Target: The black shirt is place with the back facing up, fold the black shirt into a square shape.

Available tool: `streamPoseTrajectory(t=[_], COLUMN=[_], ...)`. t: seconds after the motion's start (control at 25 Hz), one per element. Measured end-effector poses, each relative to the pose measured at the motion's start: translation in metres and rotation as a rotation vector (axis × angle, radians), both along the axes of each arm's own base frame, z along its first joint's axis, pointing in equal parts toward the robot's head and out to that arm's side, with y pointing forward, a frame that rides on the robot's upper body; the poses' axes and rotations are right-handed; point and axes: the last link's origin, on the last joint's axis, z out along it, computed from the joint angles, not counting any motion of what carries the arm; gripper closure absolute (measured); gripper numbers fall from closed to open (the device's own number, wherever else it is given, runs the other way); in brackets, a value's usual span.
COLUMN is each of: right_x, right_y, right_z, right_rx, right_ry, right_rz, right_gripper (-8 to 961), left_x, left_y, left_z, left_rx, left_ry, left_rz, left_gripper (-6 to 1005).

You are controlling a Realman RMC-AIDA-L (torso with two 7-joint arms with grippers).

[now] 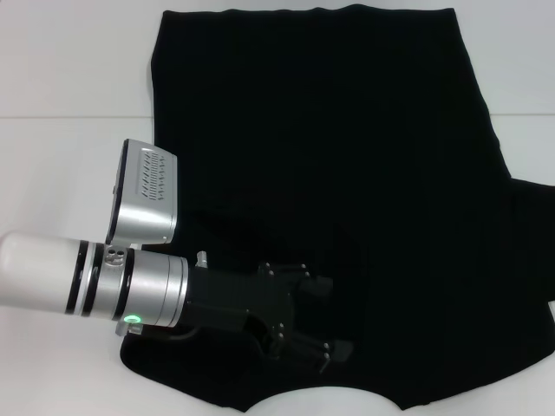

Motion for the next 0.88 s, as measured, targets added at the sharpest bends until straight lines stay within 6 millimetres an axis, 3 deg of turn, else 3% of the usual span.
streamPoseTrajectory(t=[0.16, 0.88], right_x=[0.004, 0.01], right_y=[0.002, 0.016], right_z=[0.008, 0.032], right_rx=[0.041, 0.151], right_ry=[-0.017, -0.116], right_rz=[0.014, 0.095], right_gripper=[931, 930], left_x=[0.0, 0.002], left_y=[0.0, 0.003], left_z=[-0.001, -0.002], left_rx=[-0.002, 0.005], left_ry=[0.0, -0.021], left_rz=[0.012, 0.059], left_gripper=[50, 49])
